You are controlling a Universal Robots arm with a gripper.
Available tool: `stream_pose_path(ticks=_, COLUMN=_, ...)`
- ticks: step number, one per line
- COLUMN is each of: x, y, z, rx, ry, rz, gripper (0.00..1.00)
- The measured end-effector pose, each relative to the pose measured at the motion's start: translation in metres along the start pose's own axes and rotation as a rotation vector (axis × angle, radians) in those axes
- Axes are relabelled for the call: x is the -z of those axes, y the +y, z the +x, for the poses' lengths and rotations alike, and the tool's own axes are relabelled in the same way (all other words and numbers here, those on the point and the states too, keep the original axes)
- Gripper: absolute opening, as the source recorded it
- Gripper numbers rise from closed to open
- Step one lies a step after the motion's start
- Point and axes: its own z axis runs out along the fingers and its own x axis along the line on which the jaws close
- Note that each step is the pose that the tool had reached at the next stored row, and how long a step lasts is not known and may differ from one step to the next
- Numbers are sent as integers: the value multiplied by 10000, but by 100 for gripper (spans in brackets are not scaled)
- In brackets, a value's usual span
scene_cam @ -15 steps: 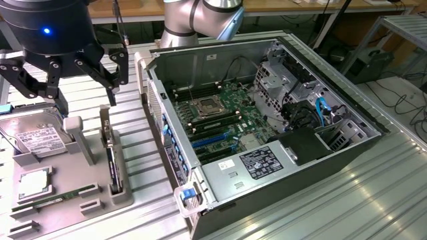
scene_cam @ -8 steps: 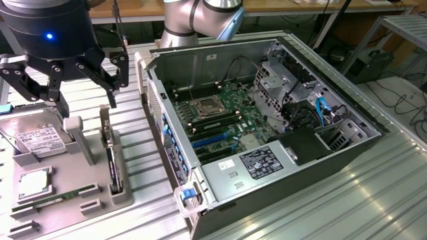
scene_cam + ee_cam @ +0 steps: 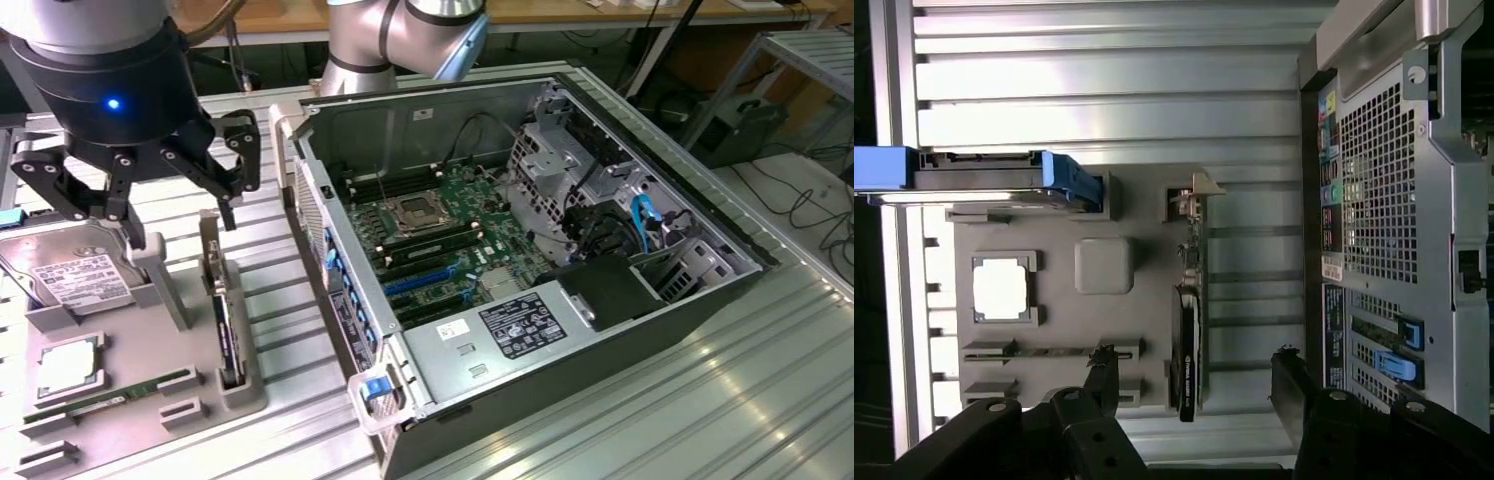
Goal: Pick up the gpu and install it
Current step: 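Pick up the gpu and move the gpu toward the slot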
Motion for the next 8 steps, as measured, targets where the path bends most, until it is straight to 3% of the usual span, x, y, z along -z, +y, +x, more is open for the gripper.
stream_pose_path(ticks=8, x=-57, y=-5, z=2, rx=0, ry=-1, rz=30, gripper=72)
